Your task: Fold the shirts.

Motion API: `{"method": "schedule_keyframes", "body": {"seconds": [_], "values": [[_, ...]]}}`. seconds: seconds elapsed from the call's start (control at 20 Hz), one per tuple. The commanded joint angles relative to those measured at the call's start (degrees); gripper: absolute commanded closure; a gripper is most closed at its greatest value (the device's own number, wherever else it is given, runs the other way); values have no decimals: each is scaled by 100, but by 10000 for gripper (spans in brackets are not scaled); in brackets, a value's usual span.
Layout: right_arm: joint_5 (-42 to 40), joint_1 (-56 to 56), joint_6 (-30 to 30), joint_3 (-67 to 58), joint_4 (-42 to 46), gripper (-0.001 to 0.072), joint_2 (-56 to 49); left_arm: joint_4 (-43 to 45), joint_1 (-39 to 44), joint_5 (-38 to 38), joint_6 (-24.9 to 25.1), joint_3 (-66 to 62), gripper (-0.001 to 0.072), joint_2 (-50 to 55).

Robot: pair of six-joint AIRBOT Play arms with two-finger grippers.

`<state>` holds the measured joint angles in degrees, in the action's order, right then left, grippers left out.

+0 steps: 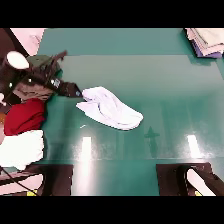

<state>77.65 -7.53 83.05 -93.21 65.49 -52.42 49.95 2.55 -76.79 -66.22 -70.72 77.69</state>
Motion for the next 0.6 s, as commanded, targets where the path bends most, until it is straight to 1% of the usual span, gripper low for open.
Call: {"method": "schedule_keyframes", "body": {"seconds": [0.0, 0.1, 0.25, 0.4, 0.55], "values": [[92, 4, 4, 192, -4, 697, 0, 39, -627, 1300, 181, 1539, 93, -186], [85, 4, 4, 490, -74, 697, 0, -205, -621, 1926, 448, 1814, 93, -52], [37, 4, 7, 984, -282, 698, 0, -643, -485, 2323, 826, 1810, 92, 297], [7, 4, 4, 1399, -450, 697, 0, -688, -238, 2535, 881, 1751, 93, 584], [17, 4, 4, 1655, -450, 697, 0, -723, -15, 2684, 881, 1567, 95, 612]]}}
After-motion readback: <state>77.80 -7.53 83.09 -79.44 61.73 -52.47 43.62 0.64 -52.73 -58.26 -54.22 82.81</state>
